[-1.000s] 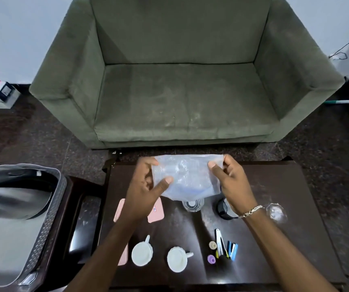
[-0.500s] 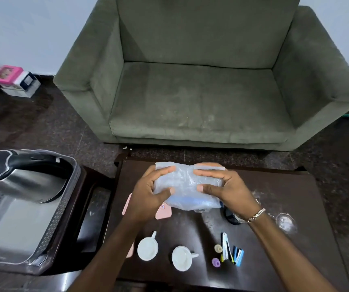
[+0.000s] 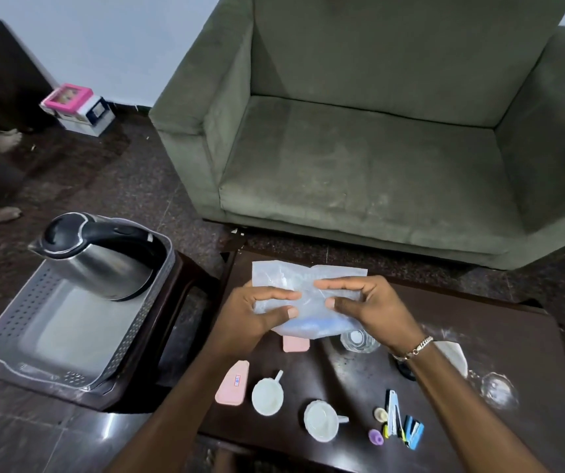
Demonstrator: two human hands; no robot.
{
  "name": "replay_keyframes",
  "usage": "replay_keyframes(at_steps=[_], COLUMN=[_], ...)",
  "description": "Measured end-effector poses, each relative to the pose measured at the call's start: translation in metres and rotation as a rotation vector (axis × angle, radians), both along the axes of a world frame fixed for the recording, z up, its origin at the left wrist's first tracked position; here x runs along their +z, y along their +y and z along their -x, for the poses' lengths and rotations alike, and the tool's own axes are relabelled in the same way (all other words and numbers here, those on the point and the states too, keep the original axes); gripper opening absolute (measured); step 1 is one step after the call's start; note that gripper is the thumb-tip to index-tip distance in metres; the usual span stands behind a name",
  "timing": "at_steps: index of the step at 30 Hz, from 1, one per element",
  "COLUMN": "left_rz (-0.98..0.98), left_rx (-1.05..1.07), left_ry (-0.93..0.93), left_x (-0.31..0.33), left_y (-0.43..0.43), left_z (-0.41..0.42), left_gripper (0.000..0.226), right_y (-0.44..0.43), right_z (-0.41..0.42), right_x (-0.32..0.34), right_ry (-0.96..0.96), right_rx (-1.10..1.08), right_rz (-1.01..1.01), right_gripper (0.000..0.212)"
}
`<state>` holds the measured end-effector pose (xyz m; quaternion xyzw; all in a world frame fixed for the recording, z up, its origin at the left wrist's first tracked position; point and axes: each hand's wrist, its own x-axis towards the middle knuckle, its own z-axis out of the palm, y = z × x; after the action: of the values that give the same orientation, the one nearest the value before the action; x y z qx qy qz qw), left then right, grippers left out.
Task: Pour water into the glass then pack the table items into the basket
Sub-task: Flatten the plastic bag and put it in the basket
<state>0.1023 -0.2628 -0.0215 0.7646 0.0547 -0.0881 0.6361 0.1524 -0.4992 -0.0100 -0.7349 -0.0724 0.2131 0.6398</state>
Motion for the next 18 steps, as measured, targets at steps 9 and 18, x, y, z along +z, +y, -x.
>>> replay_keyframes(at_steps=[9,18], left_rz=[-0.182,-0.169], left_rx=[0.083,0.17], left_ry=[-0.109,-0.146], left_x=[-0.008,-0.018], left_y=[0.034,0.078], left_z=[0.01,0.018], left_gripper=[0.046,0.053], right_y=[0.053,0.121], right_z=[0.0,0.002], right_x=[-0.002,-0.006], right_ry=[-0.064,-0.112], right_rx=[0.122,0.172], right_rz=[0.068,0.148], right_gripper=[0.049,0.054])
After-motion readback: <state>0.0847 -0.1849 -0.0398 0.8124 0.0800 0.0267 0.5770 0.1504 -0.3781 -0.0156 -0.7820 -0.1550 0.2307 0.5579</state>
